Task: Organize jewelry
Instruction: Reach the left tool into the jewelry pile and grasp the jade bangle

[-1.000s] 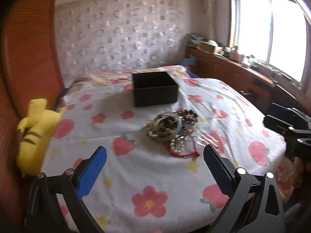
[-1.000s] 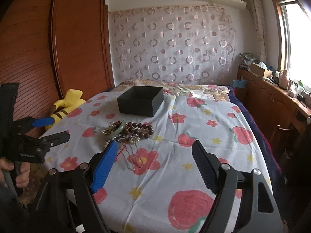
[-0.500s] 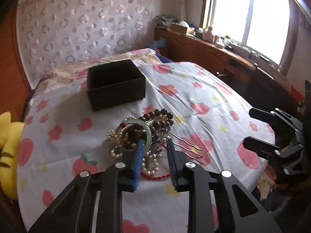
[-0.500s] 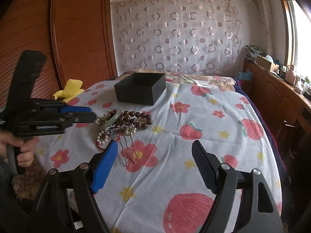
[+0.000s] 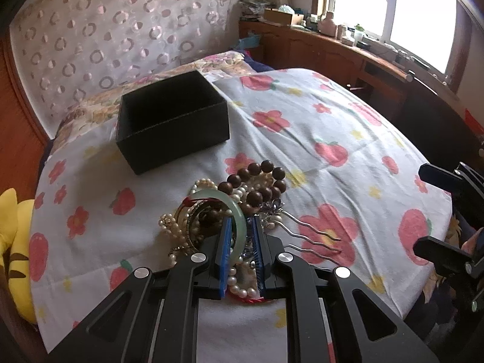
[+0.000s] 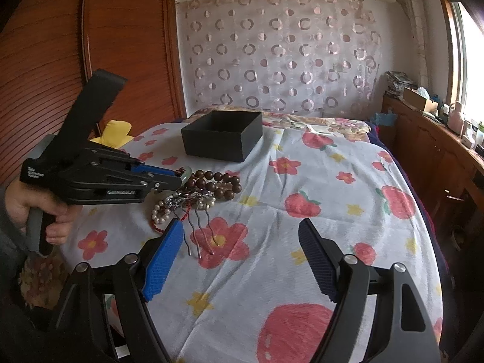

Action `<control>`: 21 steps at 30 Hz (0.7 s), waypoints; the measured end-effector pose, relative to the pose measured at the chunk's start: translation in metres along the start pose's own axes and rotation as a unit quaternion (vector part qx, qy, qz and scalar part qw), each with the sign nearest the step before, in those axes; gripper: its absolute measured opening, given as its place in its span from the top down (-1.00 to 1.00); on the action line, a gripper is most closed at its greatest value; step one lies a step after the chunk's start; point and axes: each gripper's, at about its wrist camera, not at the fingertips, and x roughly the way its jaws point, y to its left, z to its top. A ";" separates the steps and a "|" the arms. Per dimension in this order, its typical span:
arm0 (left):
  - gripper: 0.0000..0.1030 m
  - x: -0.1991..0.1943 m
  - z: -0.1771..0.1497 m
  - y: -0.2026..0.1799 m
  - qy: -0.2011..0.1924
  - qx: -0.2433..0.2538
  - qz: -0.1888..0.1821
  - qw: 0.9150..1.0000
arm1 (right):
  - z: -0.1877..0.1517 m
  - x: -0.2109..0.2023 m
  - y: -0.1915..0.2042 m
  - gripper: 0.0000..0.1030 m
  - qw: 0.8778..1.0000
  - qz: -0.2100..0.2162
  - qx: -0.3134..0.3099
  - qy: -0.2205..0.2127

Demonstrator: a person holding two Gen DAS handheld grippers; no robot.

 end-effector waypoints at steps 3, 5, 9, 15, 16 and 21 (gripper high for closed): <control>0.75 0.006 0.001 -0.002 0.006 0.004 -0.005 1.000 | 0.000 0.000 0.000 -0.56 1.000 0.000 0.002 0.000; 0.75 0.012 0.003 -0.004 0.012 0.008 -0.004 1.000 | 0.000 0.000 0.001 -0.56 1.000 -0.001 0.000 0.000; 0.86 0.013 0.002 -0.001 0.011 0.012 -0.004 1.000 | 0.000 0.002 0.000 -0.56 1.000 -0.001 -0.001 0.001; 0.86 -0.019 0.002 0.012 -0.032 -0.005 0.000 0.999 | 0.000 0.013 0.001 -0.56 1.000 0.008 -0.010 0.017; 0.86 -0.026 0.002 0.016 -0.040 -0.011 0.000 0.999 | 0.000 0.016 0.001 -0.56 1.000 0.012 -0.011 0.021; 0.86 -0.058 0.007 0.038 -0.074 -0.034 -0.005 0.997 | 0.009 0.042 0.001 -0.26 0.997 0.046 -0.024 0.049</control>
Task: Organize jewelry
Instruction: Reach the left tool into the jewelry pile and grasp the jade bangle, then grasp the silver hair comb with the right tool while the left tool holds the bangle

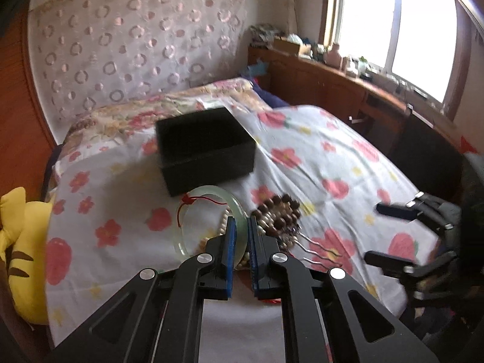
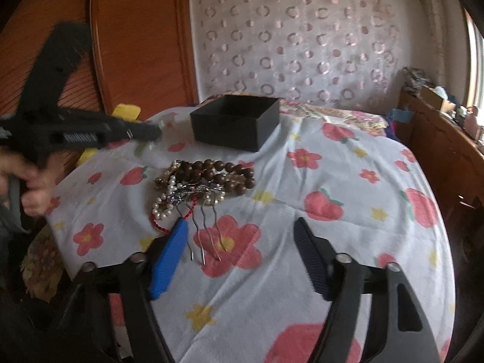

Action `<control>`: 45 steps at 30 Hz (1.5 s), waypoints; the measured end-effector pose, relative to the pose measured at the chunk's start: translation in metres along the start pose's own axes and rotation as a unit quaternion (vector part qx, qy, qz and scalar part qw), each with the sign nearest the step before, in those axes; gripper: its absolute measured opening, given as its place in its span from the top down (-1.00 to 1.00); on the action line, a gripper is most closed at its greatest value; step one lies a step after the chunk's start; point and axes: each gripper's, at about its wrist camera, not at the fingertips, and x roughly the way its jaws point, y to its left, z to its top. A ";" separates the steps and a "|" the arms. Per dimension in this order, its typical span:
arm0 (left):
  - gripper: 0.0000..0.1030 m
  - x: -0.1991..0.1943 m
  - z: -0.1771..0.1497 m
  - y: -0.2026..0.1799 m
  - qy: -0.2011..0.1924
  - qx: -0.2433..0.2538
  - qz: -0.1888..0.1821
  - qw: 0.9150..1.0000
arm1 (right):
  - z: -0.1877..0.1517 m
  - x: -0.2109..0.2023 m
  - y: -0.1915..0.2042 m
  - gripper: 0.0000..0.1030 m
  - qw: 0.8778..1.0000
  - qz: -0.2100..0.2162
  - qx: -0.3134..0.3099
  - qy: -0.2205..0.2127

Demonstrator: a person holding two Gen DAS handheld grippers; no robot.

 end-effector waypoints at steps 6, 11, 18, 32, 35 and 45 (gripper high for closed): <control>0.86 -0.023 0.004 0.021 -0.022 -0.021 -0.003 1.000 | 0.011 0.037 0.002 0.21 0.998 0.023 -0.022 0.056; 0.86 -0.026 -0.002 0.028 -0.028 -0.031 0.002 0.999 | 0.014 0.052 0.012 0.23 0.996 0.037 -0.040 0.076; 0.86 -0.023 -0.016 0.034 -0.025 -0.041 -0.001 0.999 | 0.020 0.057 0.012 0.42 0.995 0.034 -0.040 0.085; 0.86 -0.018 -0.028 0.034 -0.021 -0.042 -0.004 0.999 | 0.028 0.065 0.006 0.59 0.992 0.058 -0.026 0.112; 0.86 -0.017 -0.028 0.034 -0.020 -0.042 -0.003 0.999 | 0.028 0.066 0.004 0.73 0.990 0.076 -0.017 0.119; 0.86 -0.018 -0.028 0.034 -0.022 -0.042 -0.005 0.999 | 0.024 0.051 0.003 0.96 0.989 0.094 -0.014 0.115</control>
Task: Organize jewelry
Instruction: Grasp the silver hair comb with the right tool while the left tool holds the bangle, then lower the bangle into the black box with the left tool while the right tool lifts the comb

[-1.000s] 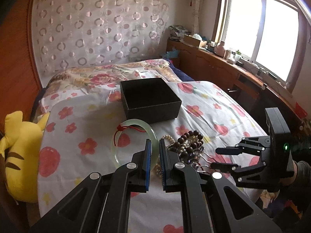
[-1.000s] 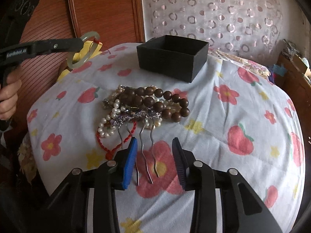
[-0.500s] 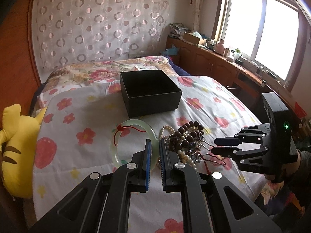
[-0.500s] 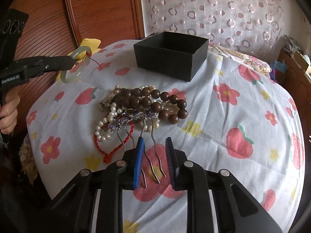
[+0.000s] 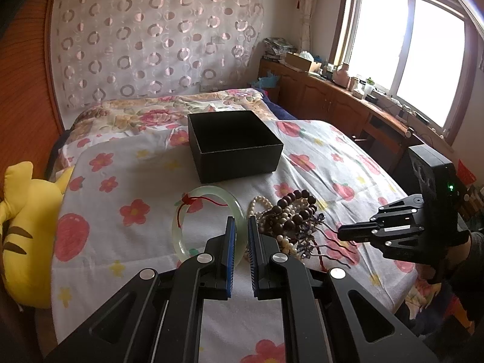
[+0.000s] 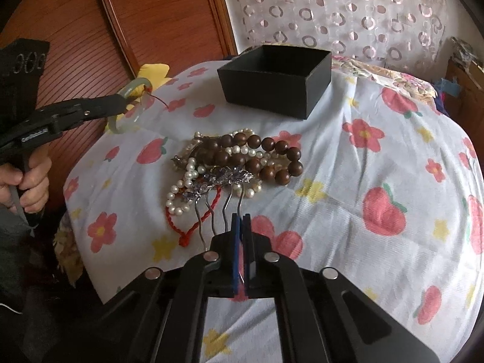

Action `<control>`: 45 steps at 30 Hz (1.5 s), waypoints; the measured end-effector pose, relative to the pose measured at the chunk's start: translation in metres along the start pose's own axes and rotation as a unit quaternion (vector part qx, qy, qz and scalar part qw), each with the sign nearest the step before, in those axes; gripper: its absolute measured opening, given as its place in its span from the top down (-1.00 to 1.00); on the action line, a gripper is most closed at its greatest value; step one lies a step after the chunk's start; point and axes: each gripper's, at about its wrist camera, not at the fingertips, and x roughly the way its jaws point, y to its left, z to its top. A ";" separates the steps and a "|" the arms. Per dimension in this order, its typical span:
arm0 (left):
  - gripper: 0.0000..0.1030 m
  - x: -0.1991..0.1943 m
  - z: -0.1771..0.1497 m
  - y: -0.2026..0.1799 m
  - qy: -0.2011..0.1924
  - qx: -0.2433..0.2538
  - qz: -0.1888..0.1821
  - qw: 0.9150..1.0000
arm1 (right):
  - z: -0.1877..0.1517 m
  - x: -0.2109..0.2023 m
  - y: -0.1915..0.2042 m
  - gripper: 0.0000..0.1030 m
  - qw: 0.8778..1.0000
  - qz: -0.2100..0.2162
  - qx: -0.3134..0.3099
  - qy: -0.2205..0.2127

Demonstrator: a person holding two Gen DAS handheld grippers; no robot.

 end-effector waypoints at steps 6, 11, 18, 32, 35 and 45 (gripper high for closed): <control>0.86 -0.003 0.004 -0.004 -0.002 0.003 -0.005 1.000 | -0.002 -0.012 0.003 0.96 1.000 -0.016 -0.012 -0.011; 0.86 -0.003 0.010 -0.008 -0.005 0.006 -0.006 1.000 | 0.002 -0.029 0.013 1.00 0.998 -0.034 -0.046 -0.021; 0.85 -0.001 0.016 -0.009 -0.012 0.006 -0.008 1.000 | 0.006 -0.022 0.010 0.99 0.997 -0.050 -0.054 -0.011; 0.85 0.002 0.006 -0.003 -0.004 0.003 -0.005 1.000 | -0.007 0.008 0.023 -0.21 0.997 -0.029 -0.062 0.026; 0.85 0.001 0.005 -0.002 -0.004 0.003 -0.005 1.000 | -0.008 0.014 0.028 -0.20 0.996 -0.038 -0.078 0.037; 0.85 0.000 0.007 -0.001 -0.008 0.002 -0.005 1.000 | -0.015 0.010 0.027 0.26 0.993 -0.051 -0.094 0.045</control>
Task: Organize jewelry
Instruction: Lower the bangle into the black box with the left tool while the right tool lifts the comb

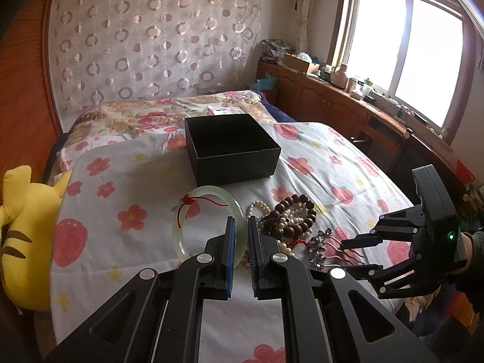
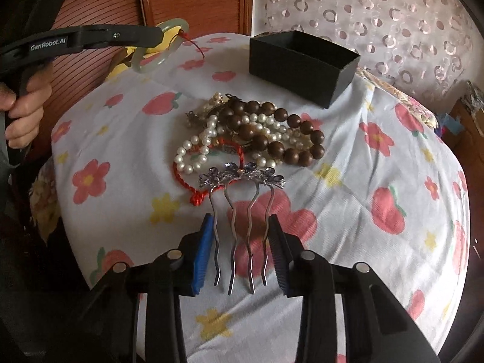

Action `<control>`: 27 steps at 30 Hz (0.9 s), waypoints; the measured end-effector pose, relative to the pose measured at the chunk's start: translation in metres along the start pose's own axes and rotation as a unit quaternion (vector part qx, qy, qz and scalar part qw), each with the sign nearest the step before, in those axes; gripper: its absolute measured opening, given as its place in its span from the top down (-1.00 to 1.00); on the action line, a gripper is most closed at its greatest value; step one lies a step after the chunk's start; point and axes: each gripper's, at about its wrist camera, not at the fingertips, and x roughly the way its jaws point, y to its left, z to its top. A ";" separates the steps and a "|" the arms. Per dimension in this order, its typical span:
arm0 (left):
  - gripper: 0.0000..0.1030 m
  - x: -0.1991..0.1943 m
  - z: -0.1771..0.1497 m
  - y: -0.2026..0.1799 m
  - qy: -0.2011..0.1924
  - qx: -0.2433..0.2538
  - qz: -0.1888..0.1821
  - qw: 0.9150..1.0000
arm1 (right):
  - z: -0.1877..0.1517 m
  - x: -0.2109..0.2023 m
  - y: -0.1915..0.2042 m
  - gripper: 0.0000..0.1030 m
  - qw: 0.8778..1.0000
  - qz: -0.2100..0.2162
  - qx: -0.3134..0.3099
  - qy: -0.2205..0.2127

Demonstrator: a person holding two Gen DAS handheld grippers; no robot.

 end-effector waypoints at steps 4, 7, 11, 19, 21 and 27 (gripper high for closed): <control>0.85 -0.001 0.007 0.004 -0.005 0.000 -0.001 1.000 | -0.001 -0.013 -0.006 0.26 1.000 -0.004 0.004 -0.011; 0.85 0.004 0.019 0.004 -0.009 0.003 -0.001 1.000 | 0.004 -0.026 -0.014 0.26 1.000 -0.009 0.006 -0.024; 0.85 0.018 0.044 0.003 -0.014 0.011 -0.001 1.000 | 0.012 -0.024 -0.022 0.26 1.000 -0.004 0.000 -0.016; 0.85 0.055 0.091 -0.002 -0.013 0.028 -0.004 1.000 | 0.019 -0.027 -0.032 0.27 1.000 0.002 0.001 -0.015; 0.85 0.066 0.102 -0.004 -0.012 0.034 -0.004 0.999 | 0.021 -0.032 -0.033 0.27 1.000 -0.001 -0.001 -0.021; 0.85 0.101 0.122 -0.005 0.003 0.044 0.007 0.999 | 0.042 -0.053 -0.042 0.27 0.999 -0.007 -0.008 -0.045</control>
